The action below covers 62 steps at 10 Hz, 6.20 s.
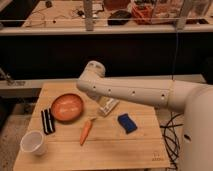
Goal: Pick up the ceramic bowl
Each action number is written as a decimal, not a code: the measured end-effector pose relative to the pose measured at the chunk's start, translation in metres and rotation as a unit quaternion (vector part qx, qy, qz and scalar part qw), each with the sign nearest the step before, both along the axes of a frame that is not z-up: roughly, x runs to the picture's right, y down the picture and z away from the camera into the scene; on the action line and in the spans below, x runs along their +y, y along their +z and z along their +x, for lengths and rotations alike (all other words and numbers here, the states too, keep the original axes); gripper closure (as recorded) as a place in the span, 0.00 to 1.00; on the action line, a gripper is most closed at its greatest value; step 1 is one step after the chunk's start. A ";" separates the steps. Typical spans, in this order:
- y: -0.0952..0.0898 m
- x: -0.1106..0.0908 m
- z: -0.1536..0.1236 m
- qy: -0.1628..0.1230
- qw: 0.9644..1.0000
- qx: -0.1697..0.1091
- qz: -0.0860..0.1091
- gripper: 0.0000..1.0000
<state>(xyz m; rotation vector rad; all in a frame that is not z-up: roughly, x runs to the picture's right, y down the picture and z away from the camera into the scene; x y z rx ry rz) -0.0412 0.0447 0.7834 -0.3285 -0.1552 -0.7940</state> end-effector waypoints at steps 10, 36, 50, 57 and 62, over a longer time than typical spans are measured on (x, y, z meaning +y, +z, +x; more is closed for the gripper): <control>0.040 -0.009 -0.015 -0.036 0.998 -0.040 0.013 0.20; 0.132 -0.002 -0.071 -0.148 0.981 -0.127 -0.005 0.20; 0.151 0.000 -0.114 -0.164 0.977 -0.136 0.007 0.76; 0.134 -0.022 -0.116 -0.187 0.971 -0.142 0.043 0.97; 0.127 -0.030 -0.117 -0.194 0.968 -0.146 0.061 0.97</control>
